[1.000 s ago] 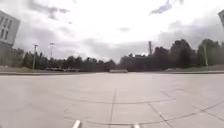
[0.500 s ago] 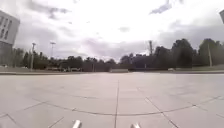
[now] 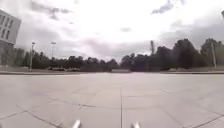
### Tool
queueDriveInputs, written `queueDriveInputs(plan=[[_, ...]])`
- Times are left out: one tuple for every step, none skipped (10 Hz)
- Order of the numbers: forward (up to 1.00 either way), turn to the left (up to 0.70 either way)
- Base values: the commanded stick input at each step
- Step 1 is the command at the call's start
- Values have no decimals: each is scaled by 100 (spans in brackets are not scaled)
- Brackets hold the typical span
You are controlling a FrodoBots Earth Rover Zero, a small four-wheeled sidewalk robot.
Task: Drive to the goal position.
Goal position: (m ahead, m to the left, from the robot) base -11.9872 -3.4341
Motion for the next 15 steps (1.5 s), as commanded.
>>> queueDriveInputs(plan=[[100, 0], [100, -15], [100, -3], [100, 0], [100, -5], [100, -10], [100, -6], [100, -8], [100, -4], [100, -1], [100, -1], [100, 0], [100, 0], [100, 0], [100, 0]])
